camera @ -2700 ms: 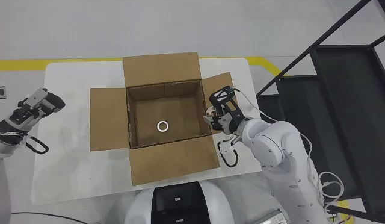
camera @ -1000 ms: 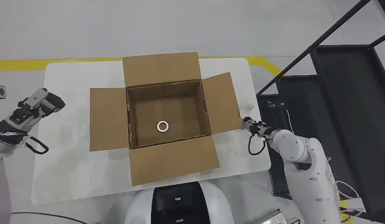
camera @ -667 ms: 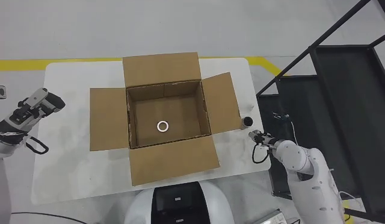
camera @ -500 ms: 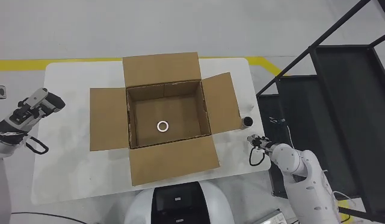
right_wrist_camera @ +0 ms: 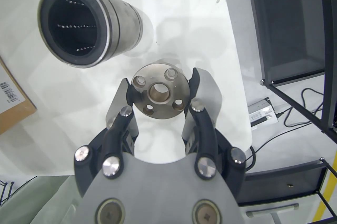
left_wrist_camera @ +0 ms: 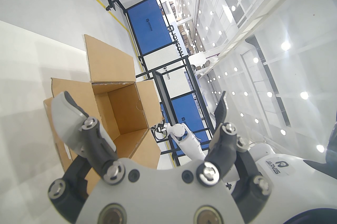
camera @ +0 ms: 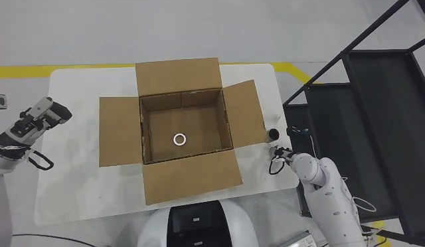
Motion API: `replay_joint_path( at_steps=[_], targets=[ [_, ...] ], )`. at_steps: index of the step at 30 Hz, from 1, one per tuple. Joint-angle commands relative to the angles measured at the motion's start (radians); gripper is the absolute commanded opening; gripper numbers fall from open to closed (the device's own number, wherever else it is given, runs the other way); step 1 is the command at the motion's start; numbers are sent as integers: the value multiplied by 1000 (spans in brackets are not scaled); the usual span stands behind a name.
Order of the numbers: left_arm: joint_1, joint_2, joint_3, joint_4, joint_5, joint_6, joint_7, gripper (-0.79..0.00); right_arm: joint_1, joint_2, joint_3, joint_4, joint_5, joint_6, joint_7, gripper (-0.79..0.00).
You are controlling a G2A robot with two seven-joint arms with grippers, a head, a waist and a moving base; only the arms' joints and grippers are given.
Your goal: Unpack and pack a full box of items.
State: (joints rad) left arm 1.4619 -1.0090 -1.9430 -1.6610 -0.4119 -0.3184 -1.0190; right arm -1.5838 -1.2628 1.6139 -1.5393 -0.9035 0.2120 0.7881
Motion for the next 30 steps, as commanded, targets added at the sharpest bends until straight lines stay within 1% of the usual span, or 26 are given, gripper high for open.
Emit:
replay_joint_path(
  at_steps=[1, 7, 8, 10, 11, 12, 13, 19, 23, 26, 30],
  targets=[
    [0, 0, 0, 0, 0, 0, 0, 0, 6, 1, -2, 11, -1, 0, -3, -785],
    [0, 0, 0, 0, 0, 0, 0, 0, 25, 1, -11, 41, 5, 13, -11, -785],
    [0, 0, 0, 0, 0, 0, 0, 0, 27, 2, -12, 44, 4, 14, -12, -773],
    [0, 0, 0, 0, 0, 0, 0, 0, 29, 2, -14, 49, 3, 14, -13, -585],
    [0, 0, 0, 0, 0, 0, 0, 0, 31, 3, -16, 52, 2, 14, -13, -449],
    [0, 0, 0, 0, 0, 0, 0, 0, 33, 3, -18, 57, 2, 14, -12, -139],
    [0, 0, 0, 0, 0, 0, 0, 0, 35, 3, -20, 61, 4, 15, -10, 0],
    [0, 0, 0, 0, 0, 0, 0, 0, 40, 3, -21, 68, 43, 18, -5, 0],
    [0, 0, 0, 0, 0, 0, 0, 0, 26, 7, 3, 46, 62, 16, 1, 0],
    [0, 0, 0, 0, 0, 0, 0, 0, -4, 14, 38, -2, 72, 1, 27, 0],
    [0, 0, 0, 0, 0, 0, 0, 0, -54, 26, 110, -94, 107, -44, 73, 0]
  ],
)
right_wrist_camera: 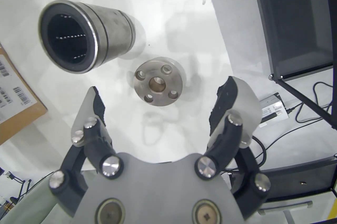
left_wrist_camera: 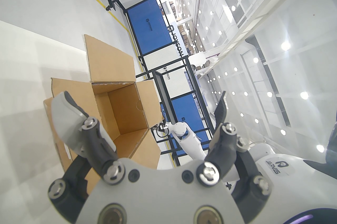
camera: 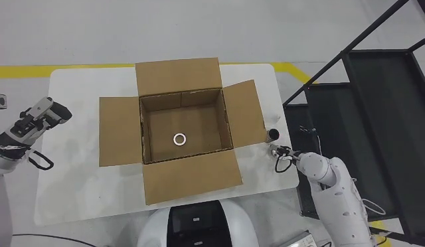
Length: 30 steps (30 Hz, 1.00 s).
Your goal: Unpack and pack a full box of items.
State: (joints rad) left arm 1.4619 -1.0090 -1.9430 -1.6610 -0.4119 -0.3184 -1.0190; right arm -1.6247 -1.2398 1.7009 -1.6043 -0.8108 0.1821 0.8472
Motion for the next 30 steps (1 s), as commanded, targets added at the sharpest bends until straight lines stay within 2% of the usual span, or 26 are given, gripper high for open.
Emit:
replay_joint_path(
  at_steps=[1, 7, 14, 18, 23, 30],
  targets=[
    [0, 0, 0, 0, 0, 0, 0, 0, -24, 6, 44, -54, 25, -24, 21, 0],
    [0, 0, 0, 0, 0, 0, 0, 0, -75, 12, 156, -247, 170, -41, 34, 0],
    [0, 0, 0, 0, 0, 0, 0, 0, -118, 12, 200, -459, 353, -97, 29, 0],
    [0, 0, 0, 0, 0, 0, 0, 0, -107, 15, 173, -537, 405, -156, 41, 0],
    [0, 0, 0, 0, 0, 0, 0, 0, -68, 18, 87, -590, 418, -196, 45, 0],
    [0, 0, 0, 0, 0, 0, 0, 0, 23, 23, -55, -544, 358, -222, 41, 0]
  ],
)
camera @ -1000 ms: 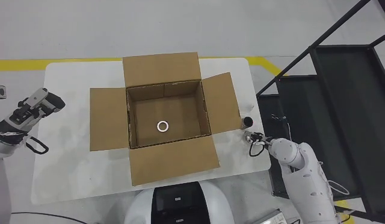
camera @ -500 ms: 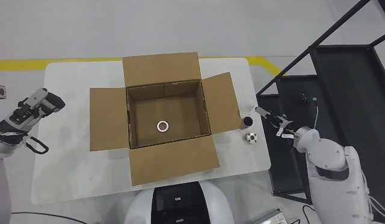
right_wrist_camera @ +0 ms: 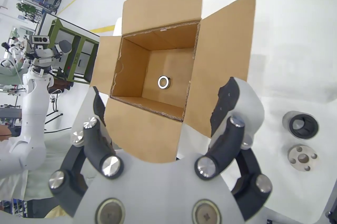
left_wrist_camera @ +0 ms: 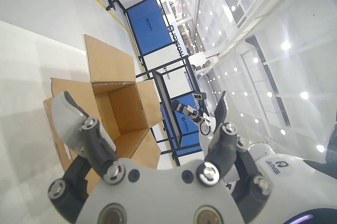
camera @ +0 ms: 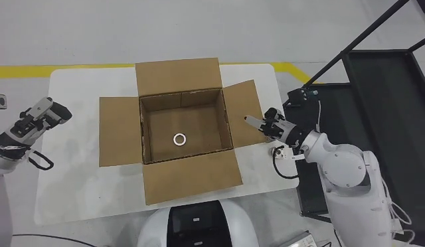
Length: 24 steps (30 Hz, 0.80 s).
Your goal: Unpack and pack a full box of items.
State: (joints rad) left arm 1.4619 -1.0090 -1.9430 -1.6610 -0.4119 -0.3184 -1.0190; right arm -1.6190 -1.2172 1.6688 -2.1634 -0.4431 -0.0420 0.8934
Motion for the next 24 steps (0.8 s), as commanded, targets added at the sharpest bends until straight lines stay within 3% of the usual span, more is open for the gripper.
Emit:
replay_joint_path(
  at_steps=[1, 16, 19, 24],
  targets=[
    [0, 0, 0, 0, 0, 0, 0, 0, 33, 2, -43, 26, -40, -2, 1, 0],
    [0, 0, 0, 0, 0, 0, 0, 0, 33, 1, -47, 29, -34, -5, -2, 0],
    [0, 0, 0, 0, 0, 0, 0, 0, 76, 0, -111, 75, -37, -55, -32, 0],
    [0, 0, 0, 0, 0, 0, 0, 0, 238, -4, -295, 181, -153, -147, -7, 0]
  ],
)
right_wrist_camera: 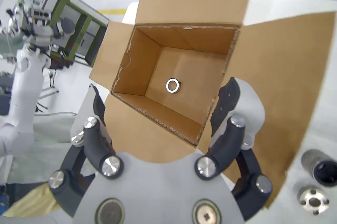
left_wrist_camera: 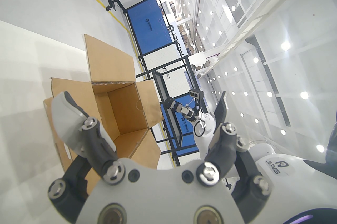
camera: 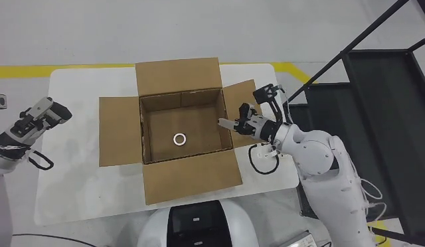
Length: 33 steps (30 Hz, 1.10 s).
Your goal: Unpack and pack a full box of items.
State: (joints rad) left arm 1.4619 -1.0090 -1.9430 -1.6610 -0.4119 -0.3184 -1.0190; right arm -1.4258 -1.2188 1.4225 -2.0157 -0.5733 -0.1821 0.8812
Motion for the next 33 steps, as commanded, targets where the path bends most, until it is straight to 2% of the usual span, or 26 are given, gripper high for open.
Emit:
replay_joint_path(
  at_steps=[1, 6, 13, 19, 22, 33],
  targets=[
    [0, 0, 0, 0, 0, 0, 0, 0, 77, -4, -82, 61, -42, -14, 7, 0],
    [0, 0, 0, 0, 0, 0, 0, 0, 199, -16, -222, 198, -127, -18, 28, 0],
    [0, 0, 0, 0, 0, 0, 0, 0, 300, -42, -403, 339, -214, -23, -7, 0],
    [0, 0, 0, 0, 0, 0, 0, 0, 394, -75, -536, 446, -270, 15, -35, 0],
    [0, 0, 0, 0, 0, 0, 0, 0, 432, -88, -569, 496, -280, 29, -64, 0],
    [0, 0, 0, 0, 0, 0, 0, 0, 432, -88, -569, 496, -280, 29, -64, 0]
  ],
)
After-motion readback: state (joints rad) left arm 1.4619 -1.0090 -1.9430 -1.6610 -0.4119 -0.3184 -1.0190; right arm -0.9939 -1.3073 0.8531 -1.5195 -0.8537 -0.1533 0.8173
